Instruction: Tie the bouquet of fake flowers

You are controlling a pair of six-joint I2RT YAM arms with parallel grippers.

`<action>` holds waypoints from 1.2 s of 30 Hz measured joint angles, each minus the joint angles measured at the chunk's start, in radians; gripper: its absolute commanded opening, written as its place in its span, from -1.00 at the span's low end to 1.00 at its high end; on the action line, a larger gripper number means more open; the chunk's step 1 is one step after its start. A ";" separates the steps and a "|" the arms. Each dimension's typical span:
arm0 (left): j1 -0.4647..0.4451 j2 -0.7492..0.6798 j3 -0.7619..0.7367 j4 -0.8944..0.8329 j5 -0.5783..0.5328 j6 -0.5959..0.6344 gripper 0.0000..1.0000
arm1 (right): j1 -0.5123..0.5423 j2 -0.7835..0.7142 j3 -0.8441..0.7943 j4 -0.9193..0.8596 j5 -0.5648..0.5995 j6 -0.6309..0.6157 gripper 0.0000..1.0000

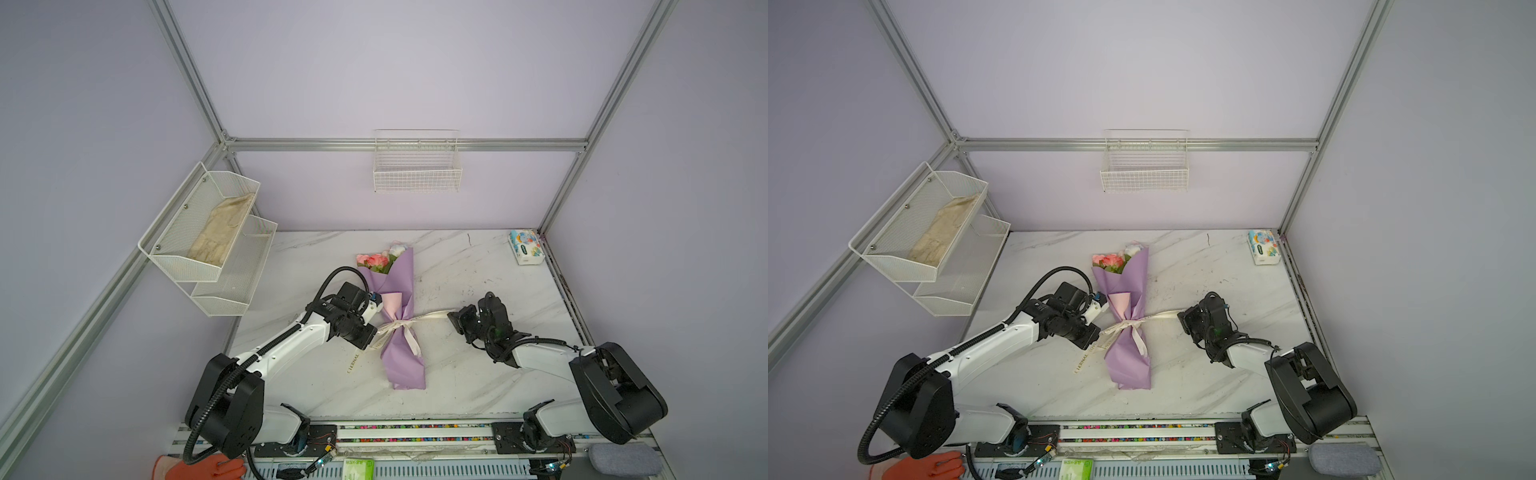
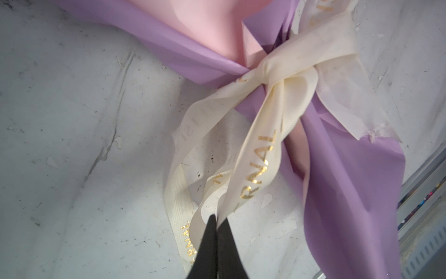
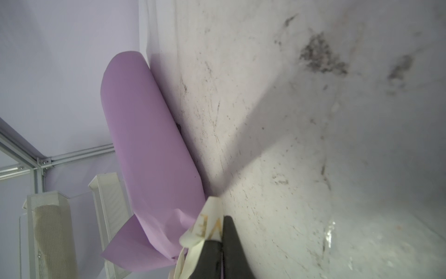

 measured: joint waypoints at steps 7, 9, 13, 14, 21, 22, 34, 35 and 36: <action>0.000 -0.005 0.000 0.012 0.038 -0.001 -1.00 | 0.014 -0.116 0.099 -0.242 -0.053 -0.230 -0.06; 0.000 -0.008 0.000 0.014 0.041 -0.001 -1.00 | 0.052 -0.162 0.106 -0.290 -0.068 -0.286 -0.06; 0.000 -0.009 0.000 0.017 0.042 -0.001 -1.00 | 0.204 -0.130 0.203 -0.375 -0.080 -0.407 -0.16; 0.000 -0.009 0.000 0.018 0.043 -0.001 -1.00 | 0.235 -0.105 0.232 -0.385 -0.079 -0.430 -0.16; 0.000 -0.009 0.000 0.018 0.052 -0.001 -1.00 | 0.348 0.099 0.381 -0.491 -0.007 -0.560 -0.25; 0.000 -0.009 0.000 0.018 0.053 -0.001 -1.00 | 0.352 0.109 0.387 -0.502 0.003 -0.571 -0.28; 0.000 -0.010 0.000 0.020 0.055 -0.003 -1.00 | 0.389 0.120 0.405 -0.541 0.010 -0.639 -0.86; 0.000 -0.010 0.000 0.020 0.055 -0.003 -1.00 | 0.391 0.122 0.408 -0.543 0.010 -0.638 -0.90; 0.000 -0.010 0.000 0.020 0.055 -0.003 -1.00 | 0.392 0.123 0.411 -0.547 0.010 -0.649 -0.93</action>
